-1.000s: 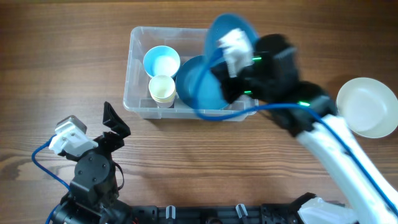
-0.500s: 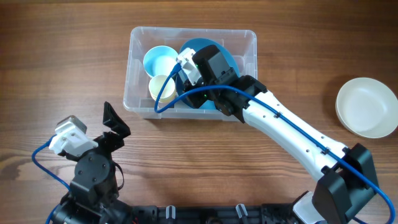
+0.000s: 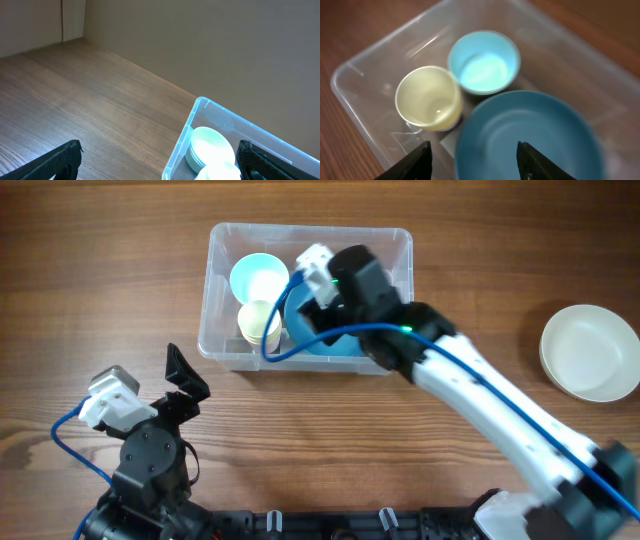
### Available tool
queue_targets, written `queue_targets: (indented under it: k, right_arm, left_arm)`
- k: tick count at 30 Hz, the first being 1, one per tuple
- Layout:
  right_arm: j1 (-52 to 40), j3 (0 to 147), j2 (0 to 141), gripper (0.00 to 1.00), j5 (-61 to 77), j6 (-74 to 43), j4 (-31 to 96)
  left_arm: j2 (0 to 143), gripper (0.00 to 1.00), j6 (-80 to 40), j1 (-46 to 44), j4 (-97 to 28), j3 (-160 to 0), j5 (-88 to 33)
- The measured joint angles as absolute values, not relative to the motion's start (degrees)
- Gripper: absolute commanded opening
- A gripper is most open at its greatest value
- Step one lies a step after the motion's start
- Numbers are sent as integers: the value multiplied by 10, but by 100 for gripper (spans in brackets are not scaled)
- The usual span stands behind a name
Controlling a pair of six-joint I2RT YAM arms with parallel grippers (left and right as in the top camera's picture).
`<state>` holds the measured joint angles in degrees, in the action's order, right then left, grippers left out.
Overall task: Pack container
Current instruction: 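Carry the teal bowl into the bin and stack it on the first, then move the right gripper to the cream bowl and grasp its rim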
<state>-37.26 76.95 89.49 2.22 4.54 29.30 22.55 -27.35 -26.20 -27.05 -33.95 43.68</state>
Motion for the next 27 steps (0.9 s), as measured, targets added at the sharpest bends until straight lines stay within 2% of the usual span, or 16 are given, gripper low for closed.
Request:
queue_targets:
  k: [3, 7, 12, 14, 19, 27]
  right_arm:
    - [-314, 770, 792, 59, -41, 18, 396]
    - [-159, 772, 690, 65, -123, -17, 522]
    - [69, 771, 682, 67, -151, -46, 589]
    - [122, 764, 696, 76, -142, -51, 585]
    - [173, 719, 780, 81, -135, -60, 534]
    - [217, 688, 987, 80, -135, -67, 474]
  left_arm:
    - [225, 100, -274, -262, -271, -340, 437]
    - [225, 100, -274, -262, -271, -340, 437]
    - [225, 100, -274, -262, -271, -340, 437]
    - [225, 100, -274, -262, -270, -340, 437]
    - [225, 100, -274, -262, -271, -340, 437]
    - [225, 100, -274, -262, -271, -340, 437]
